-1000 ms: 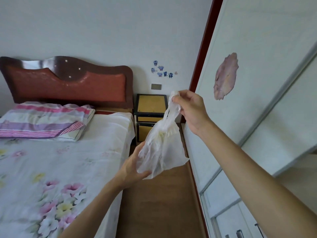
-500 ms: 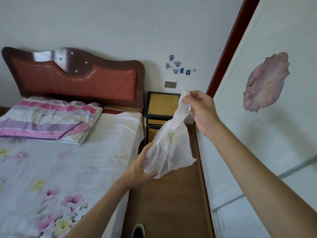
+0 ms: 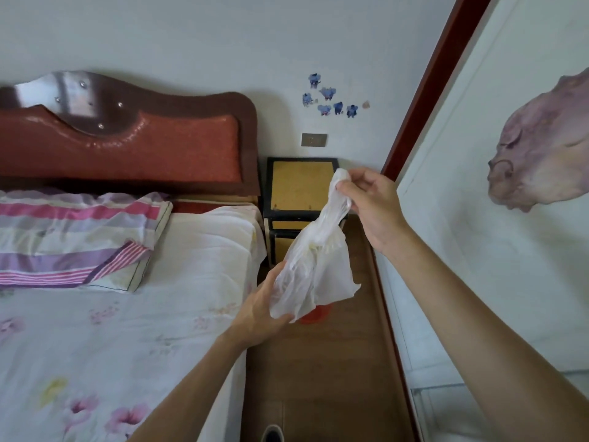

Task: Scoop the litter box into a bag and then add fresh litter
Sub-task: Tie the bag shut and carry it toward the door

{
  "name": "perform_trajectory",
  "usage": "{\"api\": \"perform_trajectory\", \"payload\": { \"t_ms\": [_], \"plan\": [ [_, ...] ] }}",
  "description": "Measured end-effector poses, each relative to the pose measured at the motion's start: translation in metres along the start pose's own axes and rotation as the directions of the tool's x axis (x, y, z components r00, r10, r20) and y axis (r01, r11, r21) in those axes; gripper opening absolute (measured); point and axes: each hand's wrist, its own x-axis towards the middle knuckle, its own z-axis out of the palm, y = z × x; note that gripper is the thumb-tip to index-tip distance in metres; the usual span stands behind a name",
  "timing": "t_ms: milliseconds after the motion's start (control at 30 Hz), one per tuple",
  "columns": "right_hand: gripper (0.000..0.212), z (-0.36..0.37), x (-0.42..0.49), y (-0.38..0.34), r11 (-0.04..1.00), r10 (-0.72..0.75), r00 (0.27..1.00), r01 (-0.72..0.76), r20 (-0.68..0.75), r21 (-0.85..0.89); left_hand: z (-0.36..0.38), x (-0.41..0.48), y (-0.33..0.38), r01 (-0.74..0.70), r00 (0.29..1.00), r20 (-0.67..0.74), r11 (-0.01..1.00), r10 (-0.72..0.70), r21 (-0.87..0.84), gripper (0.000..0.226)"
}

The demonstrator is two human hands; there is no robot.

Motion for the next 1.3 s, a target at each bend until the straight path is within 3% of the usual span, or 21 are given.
{"api": "perform_trajectory", "payload": {
  "t_ms": [200, 333, 533, 633, 767, 933, 1133, 1233, 1300],
  "plan": [
    [0.008, -0.010, 0.040, 0.038, 0.996, 0.070, 0.997, -0.071, -0.025, -0.048, 0.024, 0.041, -0.032, 0.066, 0.997, -0.030, 0.997, -0.064, 0.047, 0.082],
    [0.008, -0.024, 0.067, 0.068, 0.993, 0.062, 0.998, -0.060, 0.016, -0.105, 0.048, 0.068, -0.057, 0.094, 0.995, -0.042, 0.989, -0.090, 0.111, 0.087],
    [0.012, -0.039, 0.098, 0.118, 0.985, 0.126, 0.987, -0.113, 0.096, -0.127, 0.082, 0.101, -0.101, 0.130, 0.985, -0.142, 0.972, -0.102, 0.198, 0.073],
    [0.012, -0.044, 0.113, 0.138, 0.983, 0.155, 0.981, -0.142, 0.115, -0.117, 0.091, 0.120, -0.113, 0.239, 0.971, -0.062, 0.963, -0.233, 0.126, 0.076],
    [0.014, -0.046, 0.127, 0.170, 0.974, 0.200, 0.973, -0.185, 0.113, -0.130, 0.109, 0.133, -0.138, 0.371, 0.927, -0.103, 0.919, -0.360, 0.131, 0.097],
    [0.018, -0.044, 0.135, 0.222, 0.973, 0.211, 0.970, -0.196, 0.119, -0.126, 0.141, 0.142, -0.178, 0.252, 0.965, -0.101, 0.962, -0.242, 0.101, 0.077],
    [0.023, -0.041, 0.136, 0.301, 0.974, 0.211, 0.968, -0.196, 0.139, -0.114, 0.190, 0.154, -0.250, 0.238, 0.966, -0.118, 0.969, -0.228, 0.071, 0.068],
    [0.023, -0.044, 0.136, 0.344, 0.982, 0.177, 0.973, -0.166, 0.145, -0.085, 0.213, 0.167, -0.275, 0.339, 0.937, -0.124, 0.937, -0.327, 0.089, 0.069],
    [0.021, -0.046, 0.137, 0.372, 0.985, 0.168, 0.976, -0.161, 0.139, -0.064, 0.231, 0.170, -0.295, 0.243, 0.967, -0.094, 0.967, -0.236, 0.081, 0.067]
  ]
}}
